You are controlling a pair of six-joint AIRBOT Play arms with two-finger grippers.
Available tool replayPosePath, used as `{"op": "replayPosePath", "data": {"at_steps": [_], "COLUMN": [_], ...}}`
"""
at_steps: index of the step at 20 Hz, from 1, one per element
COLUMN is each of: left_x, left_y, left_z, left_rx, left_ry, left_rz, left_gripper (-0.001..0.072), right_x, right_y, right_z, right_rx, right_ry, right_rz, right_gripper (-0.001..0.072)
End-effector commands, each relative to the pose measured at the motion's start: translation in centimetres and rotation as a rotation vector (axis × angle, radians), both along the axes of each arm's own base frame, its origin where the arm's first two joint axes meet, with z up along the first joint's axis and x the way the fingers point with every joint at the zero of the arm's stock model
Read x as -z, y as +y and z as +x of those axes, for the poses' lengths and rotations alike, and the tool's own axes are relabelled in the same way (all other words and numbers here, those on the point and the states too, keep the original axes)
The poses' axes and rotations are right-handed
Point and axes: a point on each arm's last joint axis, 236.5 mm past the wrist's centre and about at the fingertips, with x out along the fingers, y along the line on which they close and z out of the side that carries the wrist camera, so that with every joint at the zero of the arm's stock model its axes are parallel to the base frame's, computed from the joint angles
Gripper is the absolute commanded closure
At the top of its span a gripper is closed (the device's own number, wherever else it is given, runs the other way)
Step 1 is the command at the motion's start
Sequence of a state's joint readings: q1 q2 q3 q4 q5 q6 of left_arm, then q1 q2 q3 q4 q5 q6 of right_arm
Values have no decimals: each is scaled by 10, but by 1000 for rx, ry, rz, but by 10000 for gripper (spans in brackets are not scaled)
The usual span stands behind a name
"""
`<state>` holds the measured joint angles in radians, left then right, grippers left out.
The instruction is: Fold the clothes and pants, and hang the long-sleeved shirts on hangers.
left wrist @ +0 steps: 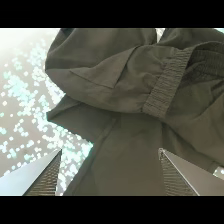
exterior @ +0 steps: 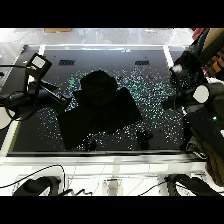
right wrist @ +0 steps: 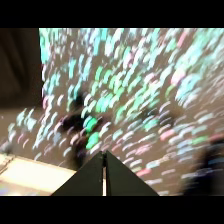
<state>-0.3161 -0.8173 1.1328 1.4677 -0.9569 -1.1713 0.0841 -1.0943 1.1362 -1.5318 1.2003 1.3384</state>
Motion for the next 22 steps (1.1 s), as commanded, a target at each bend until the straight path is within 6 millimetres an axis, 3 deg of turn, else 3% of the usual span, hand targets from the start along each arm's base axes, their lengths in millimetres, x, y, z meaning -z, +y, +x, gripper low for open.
{"op": "replayPosePath", "data": {"at_steps": [1, 5, 6, 7, 8, 12, 14, 22], "left_x": [-1, -1, -1, -1, -1, -1, -1, -1], "left_y": [0, -1, -2, -3, -4, -4, -4, -4], "left_z": [0, -1, -1, -1, -2, -2, -2, -2], "left_rx": [1, 2, 4, 5, 7, 7, 7, 7], "left_ry": [0, 1, 2, 3, 5, 5, 5, 5], "left_rz": [-2, -6, -11, -13, -20, -19, -19, -20], "left_gripper": [-4, -4, -4, -4, -4, -4, -4, -4], "right_x": [51, 87, 95, 101, 106, 140, 148, 169], "right_y": [52, 59, 64, 72, 81, 112, 123, 130], "right_z": [-17, -1, 0, 3, 6, 7, 9, 25], "right_rx": [-12, 320, 346, 355, 369, 364, 360, 354], "right_ry": [61, 75, 90, 102, 114, 219, 250, 301], "right_rz": [440, 665, 683, 700, 724, 737, 747, 744], "right_gripper": [693, 664, 532, 340, 295, 298, 300, 298]}}
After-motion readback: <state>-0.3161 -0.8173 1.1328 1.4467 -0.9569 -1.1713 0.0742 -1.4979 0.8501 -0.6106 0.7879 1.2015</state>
